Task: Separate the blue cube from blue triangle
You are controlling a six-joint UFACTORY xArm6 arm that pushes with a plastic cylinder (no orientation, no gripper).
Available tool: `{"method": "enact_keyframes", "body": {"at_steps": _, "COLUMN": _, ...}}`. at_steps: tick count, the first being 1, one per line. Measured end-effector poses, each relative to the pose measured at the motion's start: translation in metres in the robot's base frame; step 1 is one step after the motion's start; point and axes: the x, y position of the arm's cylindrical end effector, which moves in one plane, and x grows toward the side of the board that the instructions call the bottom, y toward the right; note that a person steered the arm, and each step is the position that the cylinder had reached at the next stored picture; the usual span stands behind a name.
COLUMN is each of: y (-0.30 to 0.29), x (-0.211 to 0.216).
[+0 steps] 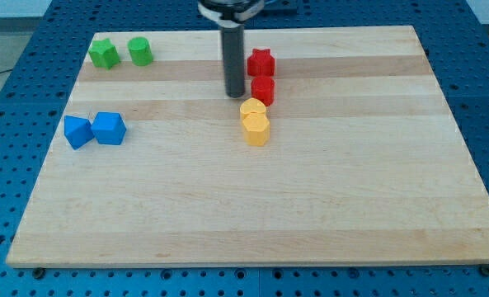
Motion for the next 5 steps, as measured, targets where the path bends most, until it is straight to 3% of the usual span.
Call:
{"method": "enact_keyframes", "body": {"at_steps": 1, "y": -0.054, "x": 0.006}}
{"method": "enact_keyframes", "body": {"at_steps": 2, "y": -0.148, "x": 0.024}}
{"method": "enact_keyframes", "body": {"at_steps": 3, "y": -0.22, "x": 0.064}}
{"method": "enact_keyframes", "body": {"at_steps": 4, "y": -0.211, "x": 0.098}}
{"method": "enact_keyframes", "body": {"at_steps": 5, "y": -0.176, "x": 0.097}}
